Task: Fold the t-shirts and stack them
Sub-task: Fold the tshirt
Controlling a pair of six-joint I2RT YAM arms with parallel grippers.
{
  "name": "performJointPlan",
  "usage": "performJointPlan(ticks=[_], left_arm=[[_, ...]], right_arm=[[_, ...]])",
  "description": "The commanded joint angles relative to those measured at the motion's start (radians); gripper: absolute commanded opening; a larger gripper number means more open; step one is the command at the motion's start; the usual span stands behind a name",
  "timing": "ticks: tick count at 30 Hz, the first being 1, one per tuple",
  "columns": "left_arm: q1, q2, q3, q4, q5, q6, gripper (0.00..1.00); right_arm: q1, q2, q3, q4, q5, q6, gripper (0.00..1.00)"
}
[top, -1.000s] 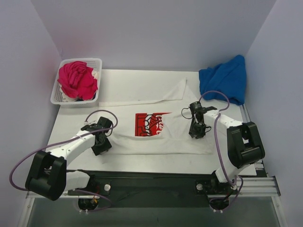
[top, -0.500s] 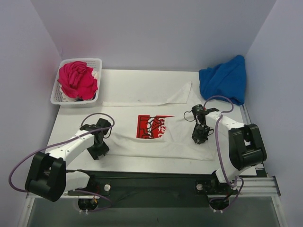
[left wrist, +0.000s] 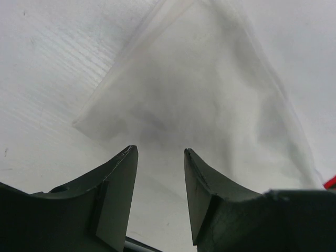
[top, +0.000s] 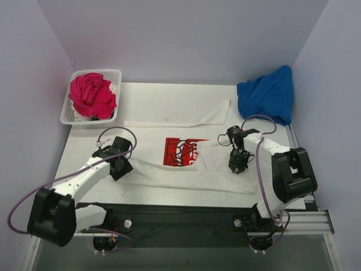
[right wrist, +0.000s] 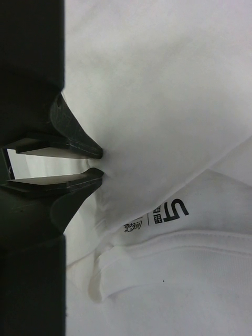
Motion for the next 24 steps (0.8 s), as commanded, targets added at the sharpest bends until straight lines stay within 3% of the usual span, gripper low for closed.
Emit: performJointPlan(ticks=[1,6,11,24], left_arm=[[0.008,0.11,-0.011,0.121,-0.048,0.02,0.51],[0.009,0.196,-0.023,0.08,-0.077,-0.025,0.51],[0.011,0.222,0.003,-0.147,-0.154,-0.131,0.52],[0.008,0.09,-0.061,-0.248,-0.074,-0.234,0.51]], right_arm=[[0.015,0.011,0.003,-0.075,0.018,-0.002,0.2],[0.018,0.01,-0.003,-0.072,0.012,0.001,0.19],[0.018,0.008,-0.021,-0.074,0.018,0.016,0.19],[0.016,0.027,-0.057,-0.117,0.046,0.059,0.14]])
